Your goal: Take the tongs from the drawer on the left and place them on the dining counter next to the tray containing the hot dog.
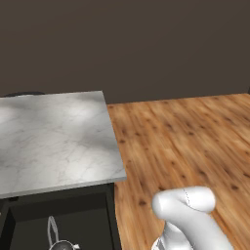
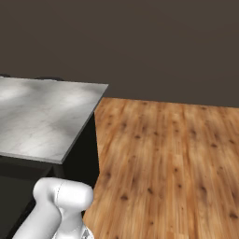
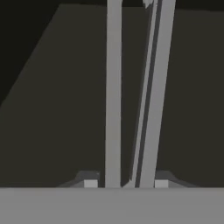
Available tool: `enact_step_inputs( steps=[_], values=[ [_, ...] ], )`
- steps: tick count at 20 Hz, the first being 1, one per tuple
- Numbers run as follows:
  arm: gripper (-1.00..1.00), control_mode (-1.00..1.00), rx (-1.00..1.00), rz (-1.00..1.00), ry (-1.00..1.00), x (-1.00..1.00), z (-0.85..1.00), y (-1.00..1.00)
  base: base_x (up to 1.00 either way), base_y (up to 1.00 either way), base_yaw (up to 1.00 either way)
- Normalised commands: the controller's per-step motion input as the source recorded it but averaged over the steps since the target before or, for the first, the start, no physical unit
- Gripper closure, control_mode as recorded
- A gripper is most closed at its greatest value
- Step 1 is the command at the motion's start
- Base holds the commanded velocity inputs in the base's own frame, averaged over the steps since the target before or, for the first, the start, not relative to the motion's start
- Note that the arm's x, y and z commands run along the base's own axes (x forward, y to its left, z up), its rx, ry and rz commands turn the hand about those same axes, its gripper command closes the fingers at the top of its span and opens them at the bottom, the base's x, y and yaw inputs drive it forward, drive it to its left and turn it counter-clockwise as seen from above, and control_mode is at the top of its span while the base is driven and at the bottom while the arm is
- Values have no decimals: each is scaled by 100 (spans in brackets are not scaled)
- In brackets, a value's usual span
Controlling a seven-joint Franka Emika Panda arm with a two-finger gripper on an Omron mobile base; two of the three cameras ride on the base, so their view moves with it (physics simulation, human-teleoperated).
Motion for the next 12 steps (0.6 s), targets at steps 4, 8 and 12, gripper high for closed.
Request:
enact_step_inputs(
  steps=[4,8,12],
  values=[
    [100,-100,9,-6,-18,-39,100,-5,0,0,0],
    [100,-100,11,-6,-4,-4,100,-11,0,0,0],
    [100,-100,2,-1,0,15,100,-2,0,0,0]
  ],
)
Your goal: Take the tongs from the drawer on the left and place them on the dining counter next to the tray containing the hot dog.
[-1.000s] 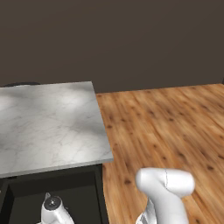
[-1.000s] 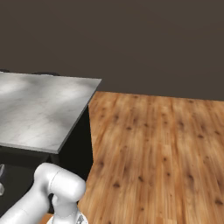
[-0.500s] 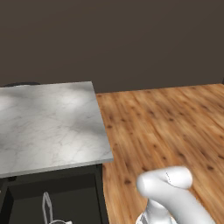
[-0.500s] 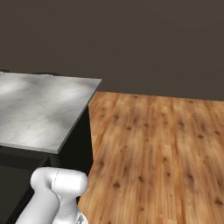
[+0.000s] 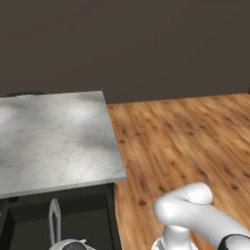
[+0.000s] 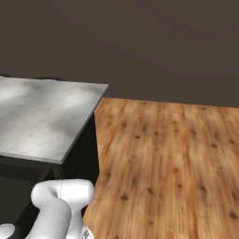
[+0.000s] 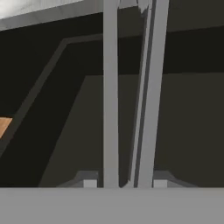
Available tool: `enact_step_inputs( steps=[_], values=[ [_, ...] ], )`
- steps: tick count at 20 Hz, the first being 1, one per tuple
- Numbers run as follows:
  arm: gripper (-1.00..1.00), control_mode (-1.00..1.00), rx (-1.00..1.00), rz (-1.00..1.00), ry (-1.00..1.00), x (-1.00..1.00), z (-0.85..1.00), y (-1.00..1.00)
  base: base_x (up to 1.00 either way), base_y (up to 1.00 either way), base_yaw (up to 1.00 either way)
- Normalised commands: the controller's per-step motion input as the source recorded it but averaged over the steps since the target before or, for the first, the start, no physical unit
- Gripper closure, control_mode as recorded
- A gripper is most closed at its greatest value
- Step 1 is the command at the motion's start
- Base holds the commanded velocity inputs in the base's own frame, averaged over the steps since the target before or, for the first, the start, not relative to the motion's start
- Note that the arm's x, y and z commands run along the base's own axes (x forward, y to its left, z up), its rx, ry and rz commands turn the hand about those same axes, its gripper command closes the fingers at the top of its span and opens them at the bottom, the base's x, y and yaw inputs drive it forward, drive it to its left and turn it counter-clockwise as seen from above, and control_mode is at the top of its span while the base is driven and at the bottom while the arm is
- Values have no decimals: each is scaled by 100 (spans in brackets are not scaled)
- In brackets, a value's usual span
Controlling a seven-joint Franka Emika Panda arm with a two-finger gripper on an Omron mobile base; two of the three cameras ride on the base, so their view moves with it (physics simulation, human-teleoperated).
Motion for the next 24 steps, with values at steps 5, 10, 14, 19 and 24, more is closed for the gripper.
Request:
enact_step_inputs(
  steps=[5,10,14,19,24],
  values=[
    [100,-100,0,0,2,31,100,-4,0,0,0],
    [100,-100,0,0,16,50,100,-27,0,0,0],
    [100,-100,7,0,22,39,100,-62,0,0,0],
    [100,-100,8,0,15,17,85,-88,0,0,0],
    [100,-100,9,1,7,1,60,-100,0,0,0]
  ],
)
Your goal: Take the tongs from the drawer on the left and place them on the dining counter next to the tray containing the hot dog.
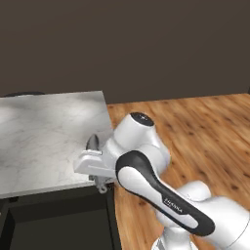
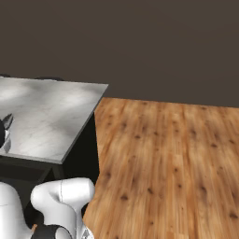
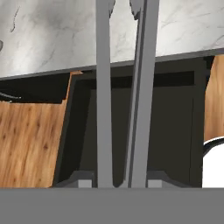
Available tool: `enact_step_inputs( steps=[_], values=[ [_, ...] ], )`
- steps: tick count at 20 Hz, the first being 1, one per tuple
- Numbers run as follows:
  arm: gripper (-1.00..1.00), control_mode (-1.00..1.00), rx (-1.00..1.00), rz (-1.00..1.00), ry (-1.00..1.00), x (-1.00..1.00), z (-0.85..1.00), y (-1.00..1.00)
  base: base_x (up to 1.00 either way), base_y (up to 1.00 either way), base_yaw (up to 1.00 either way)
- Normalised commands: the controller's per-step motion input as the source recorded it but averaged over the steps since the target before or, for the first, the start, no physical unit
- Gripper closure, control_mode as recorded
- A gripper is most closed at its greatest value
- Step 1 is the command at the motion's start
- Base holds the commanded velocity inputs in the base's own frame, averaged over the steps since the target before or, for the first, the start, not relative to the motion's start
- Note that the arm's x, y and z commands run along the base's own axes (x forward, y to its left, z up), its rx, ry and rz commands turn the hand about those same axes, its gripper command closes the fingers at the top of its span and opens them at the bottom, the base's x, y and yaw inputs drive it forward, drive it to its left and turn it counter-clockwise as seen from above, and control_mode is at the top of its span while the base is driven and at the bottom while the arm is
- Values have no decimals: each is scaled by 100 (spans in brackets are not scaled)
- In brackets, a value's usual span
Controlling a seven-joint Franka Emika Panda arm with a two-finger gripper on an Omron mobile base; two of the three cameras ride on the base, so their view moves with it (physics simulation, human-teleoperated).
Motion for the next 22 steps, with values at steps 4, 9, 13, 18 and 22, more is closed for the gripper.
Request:
enact_step_inputs(
  steps=[4,9,13,18,22],
  values=[
    [100,-100,4,3,7,19,68,-95,0,0,0],
    [100,-100,0,0,-8,24,94,-80,0,0,0],
    [100,-100,-2,0,-10,24,96,-68,0,0,0],
    [100,-100,-7,0,-5,20,93,-71,0,0,0],
    [100,-100,-7,0,0,23,43,-33,0,0,0]
  ],
)
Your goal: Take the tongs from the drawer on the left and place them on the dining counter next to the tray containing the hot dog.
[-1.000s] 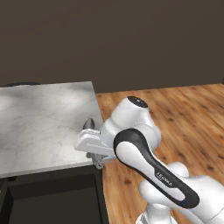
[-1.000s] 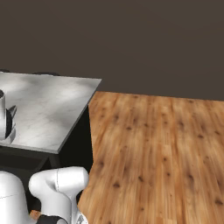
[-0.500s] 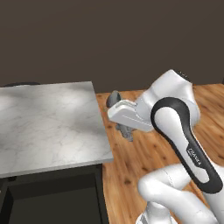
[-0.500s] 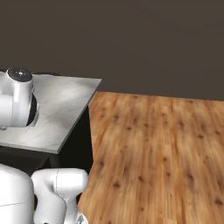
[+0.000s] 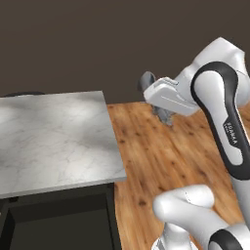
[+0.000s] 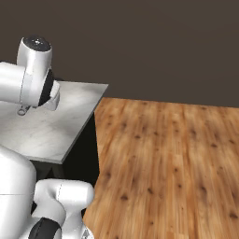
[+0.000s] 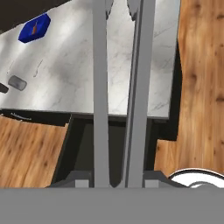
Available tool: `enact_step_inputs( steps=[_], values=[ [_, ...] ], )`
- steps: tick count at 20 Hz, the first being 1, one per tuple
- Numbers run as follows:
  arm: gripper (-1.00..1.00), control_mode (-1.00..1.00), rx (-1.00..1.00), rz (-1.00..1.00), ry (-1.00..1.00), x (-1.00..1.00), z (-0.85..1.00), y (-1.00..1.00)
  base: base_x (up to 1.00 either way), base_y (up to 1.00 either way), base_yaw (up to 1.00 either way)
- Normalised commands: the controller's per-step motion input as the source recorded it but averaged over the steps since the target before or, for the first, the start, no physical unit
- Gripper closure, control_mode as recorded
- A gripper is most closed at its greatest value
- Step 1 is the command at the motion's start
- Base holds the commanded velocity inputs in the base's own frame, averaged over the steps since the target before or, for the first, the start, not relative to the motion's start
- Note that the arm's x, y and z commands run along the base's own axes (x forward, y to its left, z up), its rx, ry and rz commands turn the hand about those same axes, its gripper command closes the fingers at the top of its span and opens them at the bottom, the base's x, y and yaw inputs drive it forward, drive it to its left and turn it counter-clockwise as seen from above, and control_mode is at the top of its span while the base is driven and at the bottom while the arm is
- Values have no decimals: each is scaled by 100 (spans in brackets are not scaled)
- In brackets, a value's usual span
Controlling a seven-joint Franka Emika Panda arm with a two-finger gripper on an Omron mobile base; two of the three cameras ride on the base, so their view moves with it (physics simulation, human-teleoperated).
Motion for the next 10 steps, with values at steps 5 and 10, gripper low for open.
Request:
enact_step_inputs(
  steps=[5,10],
  values=[
    [100,-100,0,-1,0,0,1,0,0,0,0],
    [100,-100,0,0,0,0,0,0,0,0,0]
  ],
)
